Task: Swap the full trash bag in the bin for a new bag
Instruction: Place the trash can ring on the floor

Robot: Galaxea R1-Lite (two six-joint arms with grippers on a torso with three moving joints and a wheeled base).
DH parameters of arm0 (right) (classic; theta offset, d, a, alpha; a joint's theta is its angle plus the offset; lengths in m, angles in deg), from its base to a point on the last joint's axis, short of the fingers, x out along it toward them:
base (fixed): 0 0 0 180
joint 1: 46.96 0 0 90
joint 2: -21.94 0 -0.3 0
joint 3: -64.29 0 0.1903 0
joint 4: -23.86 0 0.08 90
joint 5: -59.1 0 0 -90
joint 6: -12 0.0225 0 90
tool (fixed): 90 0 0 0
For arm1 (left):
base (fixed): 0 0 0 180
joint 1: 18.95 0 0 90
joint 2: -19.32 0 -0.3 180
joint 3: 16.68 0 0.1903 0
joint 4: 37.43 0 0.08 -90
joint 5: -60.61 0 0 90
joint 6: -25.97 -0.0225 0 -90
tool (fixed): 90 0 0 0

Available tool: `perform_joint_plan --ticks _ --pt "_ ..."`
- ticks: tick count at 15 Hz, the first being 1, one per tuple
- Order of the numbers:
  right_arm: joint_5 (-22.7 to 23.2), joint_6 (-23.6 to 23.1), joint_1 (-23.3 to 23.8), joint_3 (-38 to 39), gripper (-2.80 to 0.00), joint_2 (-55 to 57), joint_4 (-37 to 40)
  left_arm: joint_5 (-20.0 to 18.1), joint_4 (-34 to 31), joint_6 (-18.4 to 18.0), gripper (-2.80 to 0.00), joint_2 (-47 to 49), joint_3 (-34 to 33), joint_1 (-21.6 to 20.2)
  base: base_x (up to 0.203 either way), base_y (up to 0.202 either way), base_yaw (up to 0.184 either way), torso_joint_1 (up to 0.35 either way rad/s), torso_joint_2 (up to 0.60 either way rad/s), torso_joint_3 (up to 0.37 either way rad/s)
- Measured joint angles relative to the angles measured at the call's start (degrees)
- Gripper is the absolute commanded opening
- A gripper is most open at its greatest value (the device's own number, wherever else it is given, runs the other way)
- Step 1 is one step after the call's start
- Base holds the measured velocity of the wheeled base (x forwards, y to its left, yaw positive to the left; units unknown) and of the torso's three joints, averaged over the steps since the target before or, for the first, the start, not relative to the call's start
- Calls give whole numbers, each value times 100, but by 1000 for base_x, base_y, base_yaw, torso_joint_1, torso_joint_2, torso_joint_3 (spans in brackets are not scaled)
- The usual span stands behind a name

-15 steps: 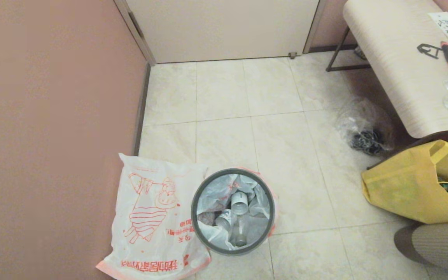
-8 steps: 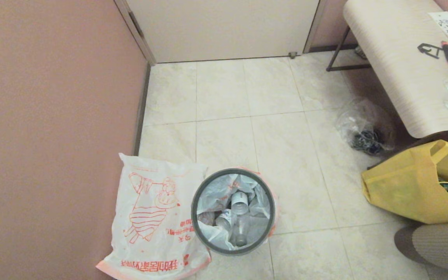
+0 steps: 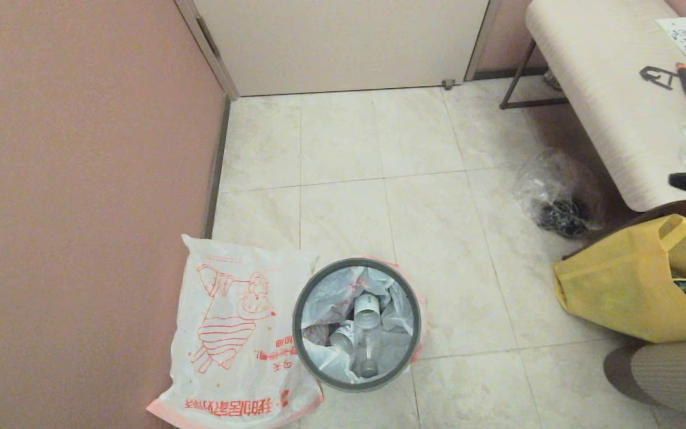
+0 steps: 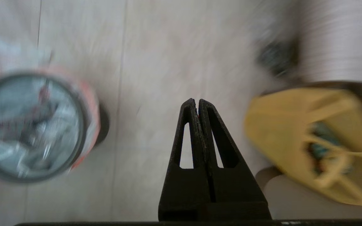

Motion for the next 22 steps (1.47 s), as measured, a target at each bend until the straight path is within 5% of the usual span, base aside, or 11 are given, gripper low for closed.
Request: perform_joint_plan --ticks 5,11,19,20,22 --pt "-114 410 -631 -184 -280 1705 18 0 0 2 -280 0 0 0 0 0 0 0 0 0" --pt "341 688 -1210 -475 -280 3570 9 -5 -2 2 -280 0 0 0 0 0 0 0 0 0" --pt "385 1151 -1737 -1610 -280 5251 -7 0 0 2 -280 0 -2 0 0 0 0 0 0 0" --pt "385 1137 -1778 -1660 0 5344 -12 -2 0 2 -280 0 -2 0 0 0 0 0 0 0" --pt "383 1121 -1802 -1845 0 5510 -12 -2 -2 0 -280 0 -2 0 0 0 0 0 0 0"
